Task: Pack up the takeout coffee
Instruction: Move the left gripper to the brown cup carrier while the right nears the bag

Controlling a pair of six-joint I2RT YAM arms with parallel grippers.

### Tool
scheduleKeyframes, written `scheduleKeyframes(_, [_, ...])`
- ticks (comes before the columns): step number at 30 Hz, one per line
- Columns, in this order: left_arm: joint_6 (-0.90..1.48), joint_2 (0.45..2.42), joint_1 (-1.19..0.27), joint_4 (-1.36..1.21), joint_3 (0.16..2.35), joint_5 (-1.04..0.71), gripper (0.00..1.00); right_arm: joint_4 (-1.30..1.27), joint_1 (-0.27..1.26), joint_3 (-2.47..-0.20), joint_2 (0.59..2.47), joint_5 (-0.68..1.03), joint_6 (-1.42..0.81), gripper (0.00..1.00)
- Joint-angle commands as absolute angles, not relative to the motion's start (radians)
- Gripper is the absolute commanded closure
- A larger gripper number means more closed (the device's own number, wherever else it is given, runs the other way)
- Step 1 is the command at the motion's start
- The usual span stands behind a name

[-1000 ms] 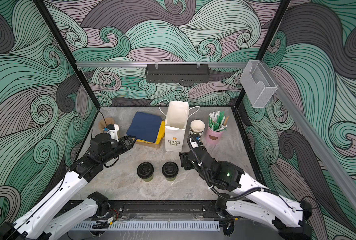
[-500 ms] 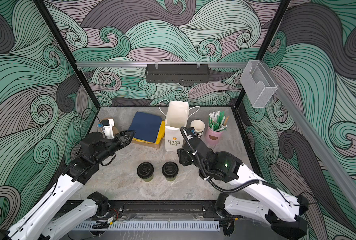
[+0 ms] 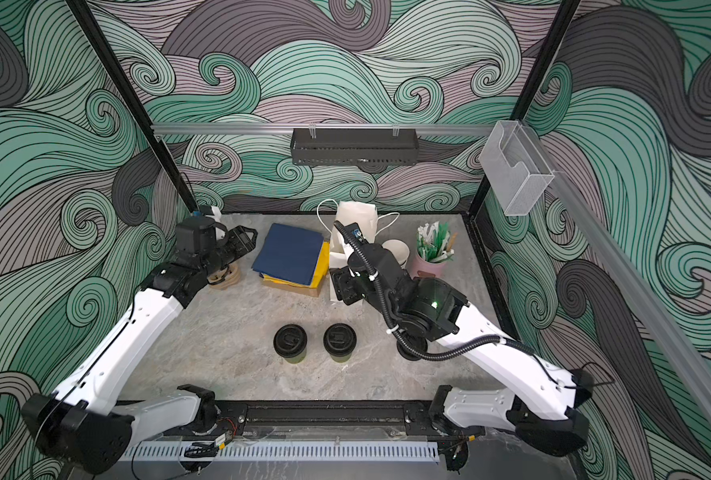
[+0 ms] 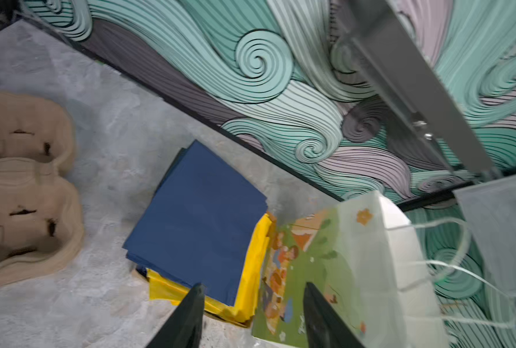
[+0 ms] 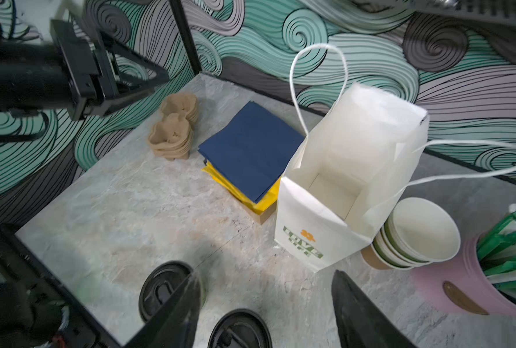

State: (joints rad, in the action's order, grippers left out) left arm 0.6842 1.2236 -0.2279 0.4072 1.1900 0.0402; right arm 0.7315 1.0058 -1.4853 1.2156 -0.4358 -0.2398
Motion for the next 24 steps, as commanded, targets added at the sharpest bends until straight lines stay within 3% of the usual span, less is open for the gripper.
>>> scheduleKeyframes(1, [0.705, 1.288, -0.182, 0.551, 1.267, 0.122, 0.45, 0.626, 0.992, -1.530, 1.243, -0.670, -0.191, 0.25])
scheduleKeyframes(8, [0.749, 1.468, -0.065, 0.911, 1.431, 0.129, 0.43, 0.920, 0.885, -1.773, 1.357, -0.700, -0.457, 0.23])
scheduleKeyframes(20, [0.590, 1.834, 0.099, 1.115, 1.715, 0.172, 0.39, 0.845, 0.838, -1.738, 1.391, -0.721, -0.409, 0.21])
scheduleKeyframes(24, [0.527, 1.969, 0.137, 1.241, 1.924, 0.182, 0.36, 0.792, 0.828, -1.726, 1.397, -0.718, -0.387, 0.21])
